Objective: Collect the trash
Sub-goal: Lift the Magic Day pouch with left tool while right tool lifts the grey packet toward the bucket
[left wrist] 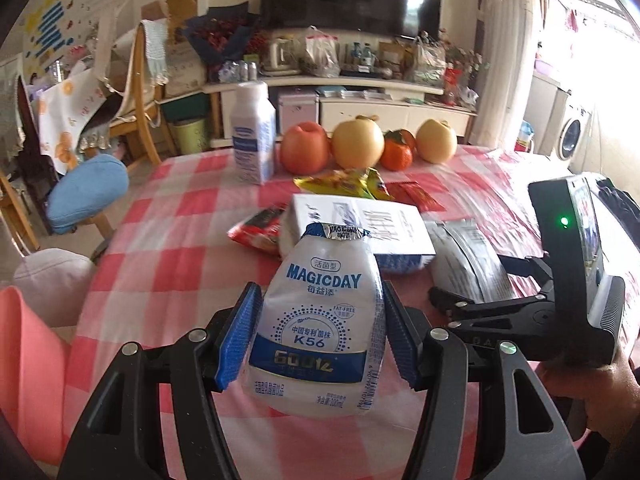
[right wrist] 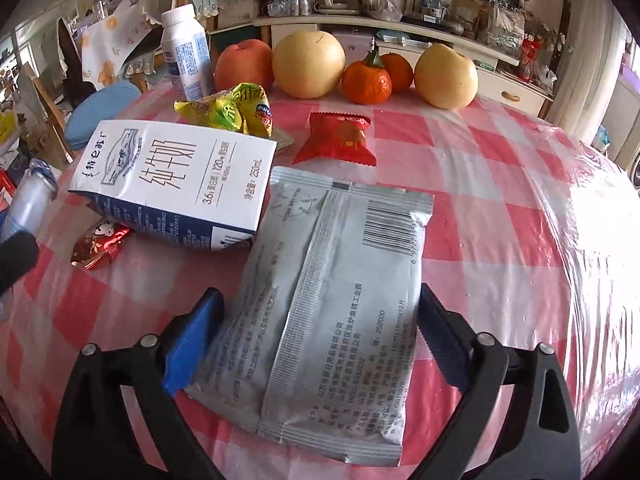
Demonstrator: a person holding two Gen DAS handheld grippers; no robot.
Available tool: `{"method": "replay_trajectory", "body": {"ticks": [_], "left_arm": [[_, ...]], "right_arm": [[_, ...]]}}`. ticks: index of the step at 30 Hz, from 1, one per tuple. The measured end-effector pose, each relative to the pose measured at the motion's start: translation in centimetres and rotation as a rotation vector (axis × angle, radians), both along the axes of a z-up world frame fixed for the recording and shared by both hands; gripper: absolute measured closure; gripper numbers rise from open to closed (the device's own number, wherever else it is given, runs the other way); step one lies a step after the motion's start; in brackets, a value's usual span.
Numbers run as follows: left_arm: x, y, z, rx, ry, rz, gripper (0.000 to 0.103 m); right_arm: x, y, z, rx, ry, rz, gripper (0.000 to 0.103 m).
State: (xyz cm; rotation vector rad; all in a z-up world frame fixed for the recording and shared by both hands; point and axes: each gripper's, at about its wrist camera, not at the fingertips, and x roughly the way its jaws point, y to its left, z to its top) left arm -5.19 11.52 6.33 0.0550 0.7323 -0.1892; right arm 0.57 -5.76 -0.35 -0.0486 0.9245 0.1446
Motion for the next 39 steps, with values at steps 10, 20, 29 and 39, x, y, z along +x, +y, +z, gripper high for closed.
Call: {"method": "replay_trajectory", "body": {"ticks": [10,20,29,39], "left_arm": [[-0.2,2.1,1.2,0.025,-0.046,0.080,0.042],[-0.7,5.1,3.0,0.013,-0.091,0.164,0.042],[-1.0,8.6,4.4,0.001,-0.123,0.255,0.042],[-1.8,12.4,5.3,0.003,-0.146,0.363,0.042]], "right_arm": [[-0.8,-0.8,0.5,0.021,-0.026,0.019,0.028],[-2.9,-0.9,2.4,0.029,-0.085,0.002,0.029],[-4.6,-0.2,6.0,0.079,-0.152,-0.003,0.029],[-6.3,5.4,9.2,0.148,-0.176,0.121,0.029]]}}
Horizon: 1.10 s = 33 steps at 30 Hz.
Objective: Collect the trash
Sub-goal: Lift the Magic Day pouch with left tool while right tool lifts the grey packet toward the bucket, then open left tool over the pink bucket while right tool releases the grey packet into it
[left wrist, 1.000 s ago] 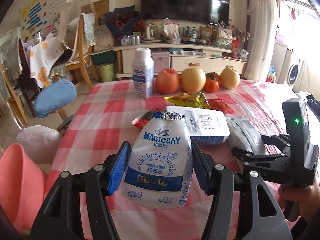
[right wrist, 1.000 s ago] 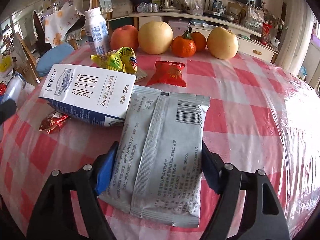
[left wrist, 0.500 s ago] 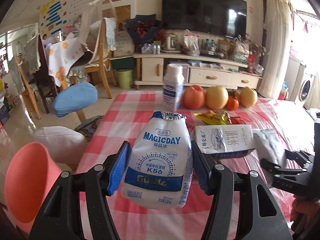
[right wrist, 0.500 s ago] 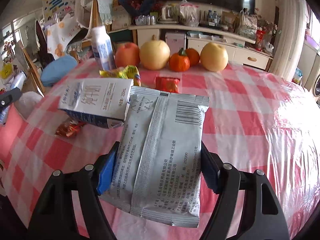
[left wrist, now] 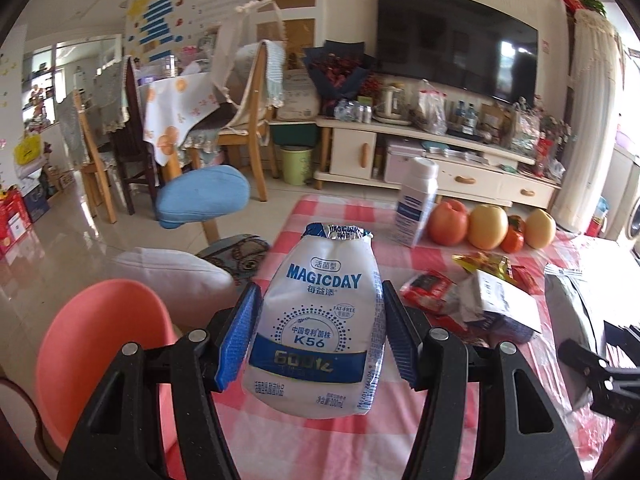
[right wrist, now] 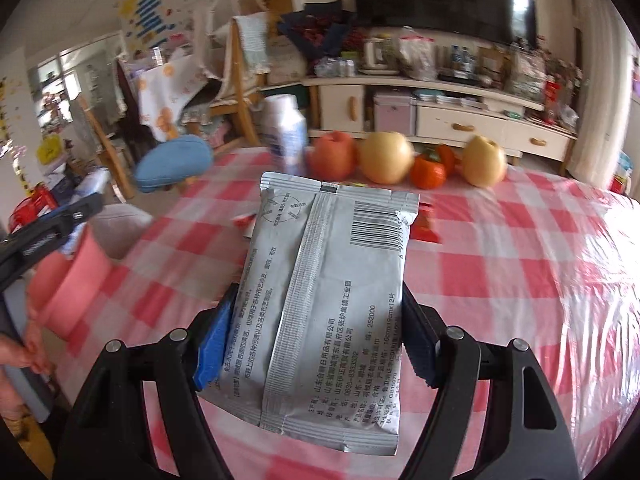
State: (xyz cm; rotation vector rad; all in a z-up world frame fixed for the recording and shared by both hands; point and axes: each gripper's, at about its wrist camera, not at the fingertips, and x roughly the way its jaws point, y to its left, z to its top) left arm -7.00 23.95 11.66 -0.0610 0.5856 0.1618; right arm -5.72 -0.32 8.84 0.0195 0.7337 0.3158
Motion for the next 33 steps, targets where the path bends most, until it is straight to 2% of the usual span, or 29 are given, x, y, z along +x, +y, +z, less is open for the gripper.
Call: {"method": "replay_trajectory", "body": {"ticks": [11,17,19,26,33], "left_arm": [[-1.0,6.0,1.1,-0.025,-0.015,0.160,0.042],[-2.0,11.2,1.4,-0.081,-0.014,0.278,0.042],[-2.6,13.4,1.4,-0.107,-0.015,0.329,0.042],[-5.6,21.4,0.6,-0.279,-0.043,0.487,0.042],[-7.7,26.0,-0.3,-0.394,-0.082,0.582,0.042]], "right_arm": [[-0.7,9.7,2.8,0.052,-0.007,0.188,0.029],[-0.8,16.5,4.0,0.040,-0.015,0.317,0.029],[-1.0,18.5,4.2,0.036,-0.021,0.356,0.029],[-1.6,27.1,4.9,0.022,-0.042,0.501,0.029],[-1.1,33.4,3.6,0.013,-0.019,0.590,0.028]]}}
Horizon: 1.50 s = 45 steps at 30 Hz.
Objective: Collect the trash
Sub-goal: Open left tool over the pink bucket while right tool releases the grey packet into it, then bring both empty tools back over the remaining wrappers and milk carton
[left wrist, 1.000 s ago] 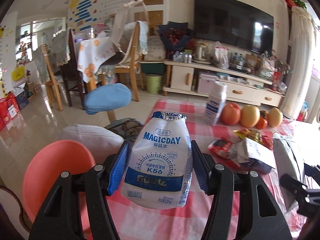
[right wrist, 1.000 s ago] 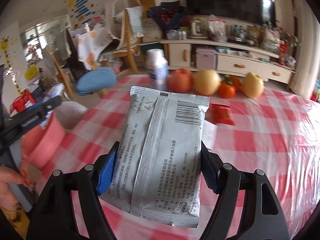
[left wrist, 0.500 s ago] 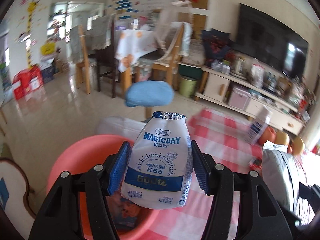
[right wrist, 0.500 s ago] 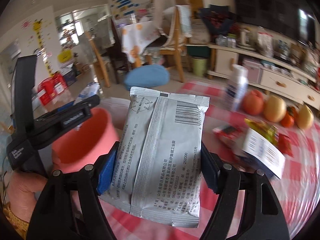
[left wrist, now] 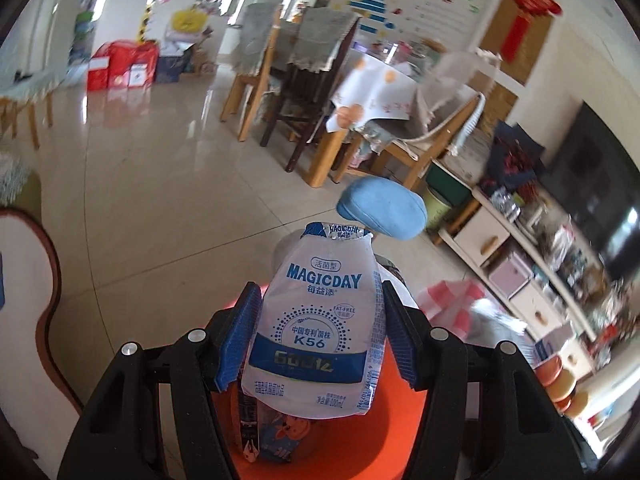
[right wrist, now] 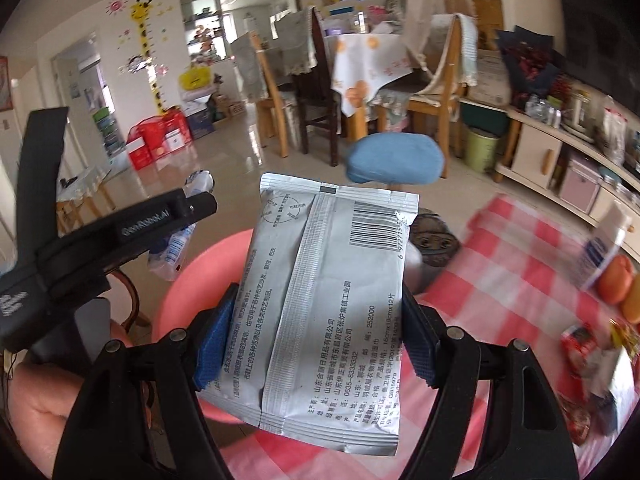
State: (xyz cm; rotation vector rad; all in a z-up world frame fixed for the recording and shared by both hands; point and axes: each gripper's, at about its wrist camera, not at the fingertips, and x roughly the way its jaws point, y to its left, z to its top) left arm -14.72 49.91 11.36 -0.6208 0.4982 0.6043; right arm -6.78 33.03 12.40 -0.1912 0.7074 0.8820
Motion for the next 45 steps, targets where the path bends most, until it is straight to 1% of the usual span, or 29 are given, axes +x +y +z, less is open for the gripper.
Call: {"method": "replay_trajectory", "body": {"ticks": [2,3,4,5,6,7,8,9,11,14,17,19,22,24,28,33,36,38,41,45], "left_arm": [[0.0,0.8,-0.3,-0.023,-0.012,0.006,0.041],[0.1,0.9,-0.5,-0.028,-0.014,0.004,0.039],[0.1,1.0,-0.7,-0.033,-0.010,0.004,0.031],[0.1,1.1,-0.8,-0.031,-0.005,0.005,0.028],[0.2,1.1,-0.9,-0.026,-0.002,0.003,0.027],[0.2,1.1,-0.9,-0.023,-0.001,0.001,0.023],[0.4,1.0,-0.9,-0.016,-0.001,-0.003,0.018],[0.4,0.8,-0.8,-0.008,-0.002,-0.002,0.015],[0.6,0.4,-0.7,0.008,-0.006,-0.005,0.014],[1.0,-0.4,-0.5,0.016,-0.027,-0.027,0.009],[1.8,-1.9,-0.4,0.022,-0.074,-0.097,0.008],[2.0,-3.2,-0.2,0.038,-0.089,-0.137,0.008],[2.5,-5.5,0.5,0.094,-0.133,-0.217,0.008],[2.9,-7.3,1.1,0.151,-0.155,-0.254,0.008],[3.4,-9.7,1.6,0.173,-0.206,-0.306,0.007],[4.2,-12.0,1.4,0.182,-0.215,-0.369,0.007],[4.6,-13.2,1.4,0.197,-0.214,-0.385,0.007],[4.5,-13.7,1.5,0.215,-0.223,-0.384,0.007],[4.7,-14.8,1.9,0.233,-0.240,-0.408,0.007],[5.7,-16.6,1.6,0.256,-0.191,-0.470,0.007]], "right_arm": [[0.2,2.0,-1.0,-0.010,0.029,0.039,0.028],[0.2,2.4,-1.3,-0.010,0.035,0.046,0.026],[0.1,2.9,-1.8,-0.015,0.041,0.052,0.026],[0.2,3.3,-2.3,-0.025,0.048,0.056,0.023],[0.4,3.2,-2.4,-0.026,0.049,0.048,0.020],[0.4,3.0,-2.5,-0.022,0.050,0.037,0.014],[0.5,2.3,-2.4,-0.005,0.052,0.014,0.012],[0.6,1.8,-2.3,0.004,0.055,0.001,0.012],[0.7,0.1,-2.1,0.017,0.056,-0.037,0.012],[0.5,-2.9,-1.9,0.020,0.032,-0.094,0.011],[0.6,-5.7,-1.8,0.019,0.020,-0.143,0.011],[0.4,-7.3,-1.7,0.020,0.011,-0.170,0.011],[0.1,-9.3,-1.8,0.019,-0.006,-0.199,0.011],[-0.2,-10.6,-1.9,0.014,-0.023,-0.219,0.010],[-1.0,-12.7,-1.8,0.012,-0.047,-0.246,0.009],[-1.8,-15.4,-1.8,0.012,-0.072,-0.276,0.006],[-2.1,-16.8,-1.7,0.011,-0.078,-0.287,0.004],[-2.4,-17.6,-1.7,0.012,-0.087,-0.290,0.004],[-2.8,-18.6,-1.7,0.002,-0.098,-0.300,0.004],[-3.1,-19.9,-1.9,-0.004,-0.107,-0.309,0.004]]}}
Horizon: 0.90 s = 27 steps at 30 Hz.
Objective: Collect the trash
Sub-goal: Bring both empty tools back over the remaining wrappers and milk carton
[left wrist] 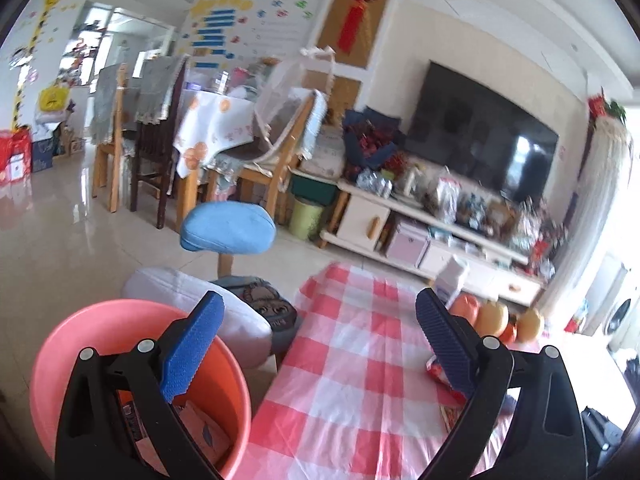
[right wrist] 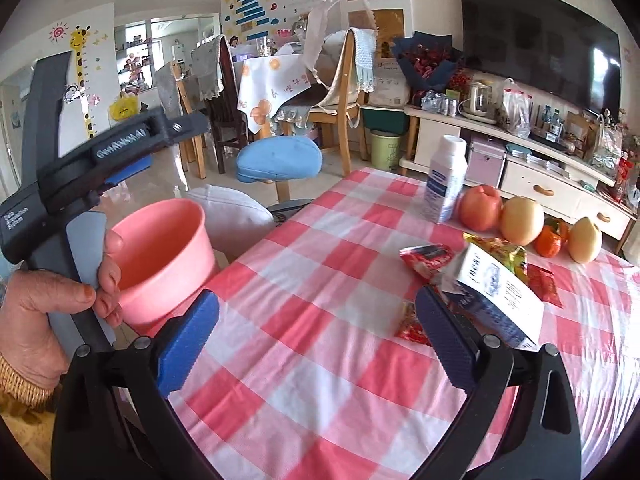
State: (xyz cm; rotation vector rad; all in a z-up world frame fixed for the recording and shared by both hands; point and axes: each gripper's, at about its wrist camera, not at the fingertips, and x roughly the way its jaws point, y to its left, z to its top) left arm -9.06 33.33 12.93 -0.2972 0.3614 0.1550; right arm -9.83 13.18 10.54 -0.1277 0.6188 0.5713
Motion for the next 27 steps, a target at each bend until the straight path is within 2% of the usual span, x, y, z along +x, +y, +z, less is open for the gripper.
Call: {"method": "replay_trajectory", "body": {"ticks": [4,11,27], "left_arm": [[1.1,-1.9,-0.9,0.013,0.054,-0.074,0.007],[2.0,-4.8,-1.6,0.055,0.086,-0.182,0.007],[3.4,-9.9,-3.2,0.149,0.156,-0.322,0.007]], "right_arm": [[-0.4,-1.0,-0.1,-0.016,-0.017,0.001,0.004],[-0.8,-2.9,0.0,-0.022,-0.039,0.001,0.004],[0.2,-9.3,-0.4,0.042,-0.024,-0.079,0.004]]}}
